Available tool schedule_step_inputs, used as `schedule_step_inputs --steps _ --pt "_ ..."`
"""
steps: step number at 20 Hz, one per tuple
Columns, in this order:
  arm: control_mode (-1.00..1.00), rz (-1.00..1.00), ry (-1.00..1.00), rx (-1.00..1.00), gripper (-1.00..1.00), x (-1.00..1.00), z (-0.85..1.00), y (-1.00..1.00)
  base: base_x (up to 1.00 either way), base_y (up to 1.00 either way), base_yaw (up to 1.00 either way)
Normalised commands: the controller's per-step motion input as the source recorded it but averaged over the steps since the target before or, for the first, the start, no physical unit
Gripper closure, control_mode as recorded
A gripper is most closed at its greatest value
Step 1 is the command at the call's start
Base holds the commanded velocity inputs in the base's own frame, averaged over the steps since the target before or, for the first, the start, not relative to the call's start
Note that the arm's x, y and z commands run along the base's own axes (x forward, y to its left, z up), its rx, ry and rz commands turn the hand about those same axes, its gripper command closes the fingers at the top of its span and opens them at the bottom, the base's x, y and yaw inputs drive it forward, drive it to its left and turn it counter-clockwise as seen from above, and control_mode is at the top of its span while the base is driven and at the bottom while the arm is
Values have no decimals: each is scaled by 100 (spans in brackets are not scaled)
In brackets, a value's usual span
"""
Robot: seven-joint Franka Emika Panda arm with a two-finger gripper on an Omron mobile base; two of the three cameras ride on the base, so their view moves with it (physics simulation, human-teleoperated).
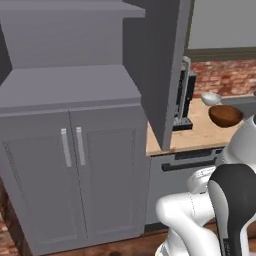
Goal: Pick up the bowls on the counter and stack them on top of one another in the open cabinet. Place the smaller bowl on top of the larger bowl.
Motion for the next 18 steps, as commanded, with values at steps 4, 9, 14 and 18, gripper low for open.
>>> schedule_step_inputs --steps 4,9,14,18 --pt "100 0 0 0 -100 0 0 0 9 -77 0" --pt "100 0 0 0 -100 0 0 0 11 -77 0" --pt "100 0 0 0 -100 0 0 0 13 -79 0" --pt "100 0 0 0 -100 0 0 0 11 -77 0"
